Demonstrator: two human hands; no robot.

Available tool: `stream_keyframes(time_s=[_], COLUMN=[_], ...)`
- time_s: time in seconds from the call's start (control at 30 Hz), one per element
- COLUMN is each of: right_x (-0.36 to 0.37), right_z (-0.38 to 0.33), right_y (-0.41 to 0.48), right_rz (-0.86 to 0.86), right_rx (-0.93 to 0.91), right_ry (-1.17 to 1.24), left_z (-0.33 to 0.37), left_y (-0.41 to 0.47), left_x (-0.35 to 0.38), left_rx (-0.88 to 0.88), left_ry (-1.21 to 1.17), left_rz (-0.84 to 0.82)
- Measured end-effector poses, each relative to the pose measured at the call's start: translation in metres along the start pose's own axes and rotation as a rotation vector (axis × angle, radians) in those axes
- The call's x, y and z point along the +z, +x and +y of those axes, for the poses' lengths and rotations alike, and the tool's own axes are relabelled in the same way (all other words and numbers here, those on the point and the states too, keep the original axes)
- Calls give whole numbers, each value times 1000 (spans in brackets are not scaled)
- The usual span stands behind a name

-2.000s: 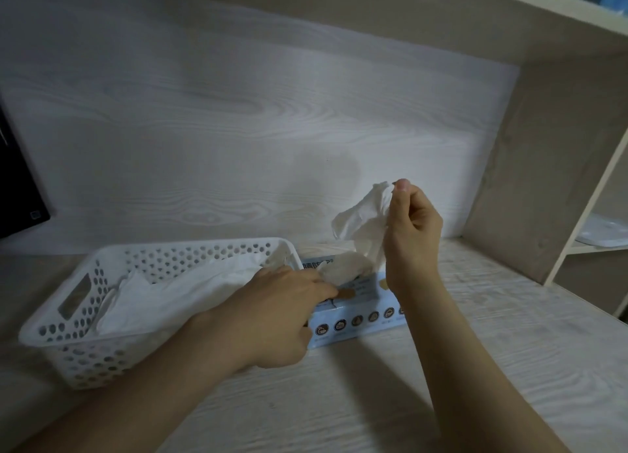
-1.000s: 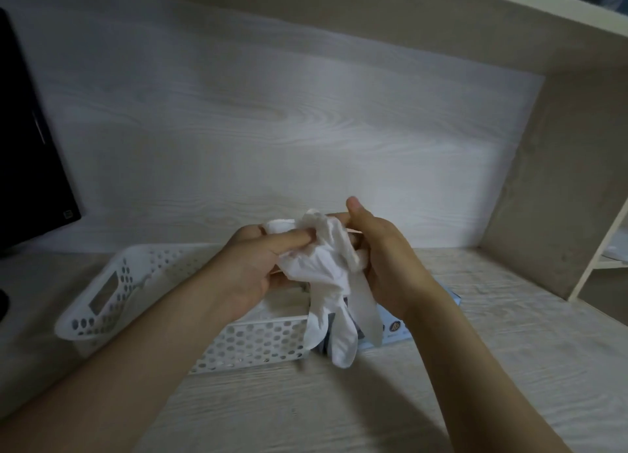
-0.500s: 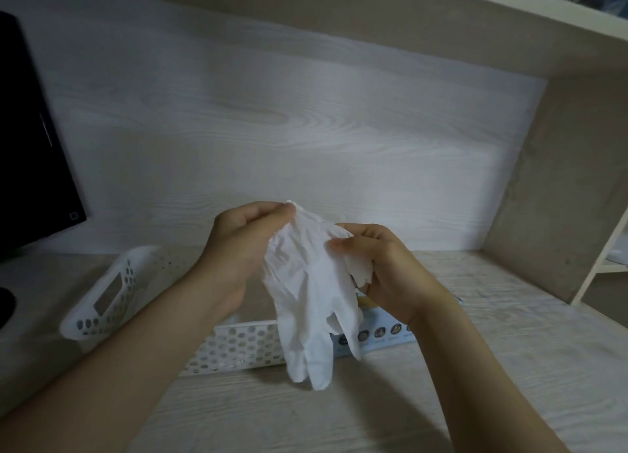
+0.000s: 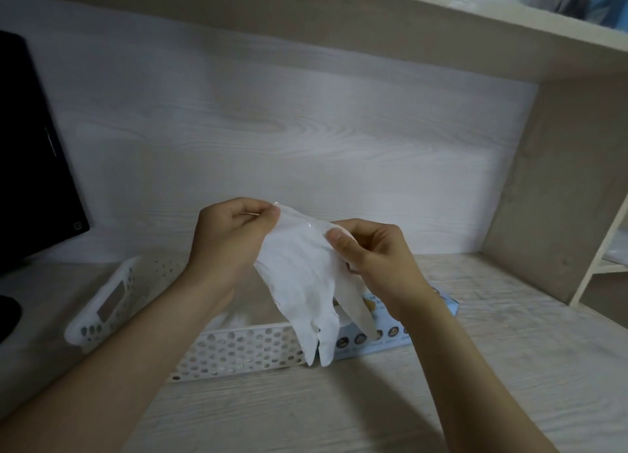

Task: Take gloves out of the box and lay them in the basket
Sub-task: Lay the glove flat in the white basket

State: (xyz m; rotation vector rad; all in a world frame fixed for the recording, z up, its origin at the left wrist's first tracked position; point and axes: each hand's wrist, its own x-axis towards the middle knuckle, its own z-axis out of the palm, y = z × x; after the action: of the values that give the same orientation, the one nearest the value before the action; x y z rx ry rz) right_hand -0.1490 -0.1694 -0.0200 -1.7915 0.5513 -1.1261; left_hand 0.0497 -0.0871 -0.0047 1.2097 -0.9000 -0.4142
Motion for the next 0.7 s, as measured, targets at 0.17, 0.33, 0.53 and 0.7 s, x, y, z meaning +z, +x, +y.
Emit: stream_keyframes(time_s=[0.17,0.33,0.53,0.7], right_x=[3,2,6,13], right_z=[-2,-7,-18,-18], right_y=[-3,-3,-7,-9], right_rz=[-42,-59,-165,-200], right_rx=[97,154,250,259], right_ry=[56,144,327,277], left_z=[-2,3,-2,6], left_y=[-5,-13,-27,-31], left_x=[-5,-21,-30,-40], left_rx=[84,65,-38,-100], left_ry=[119,89,20,4], left_rz=[17,27,-1,-26])
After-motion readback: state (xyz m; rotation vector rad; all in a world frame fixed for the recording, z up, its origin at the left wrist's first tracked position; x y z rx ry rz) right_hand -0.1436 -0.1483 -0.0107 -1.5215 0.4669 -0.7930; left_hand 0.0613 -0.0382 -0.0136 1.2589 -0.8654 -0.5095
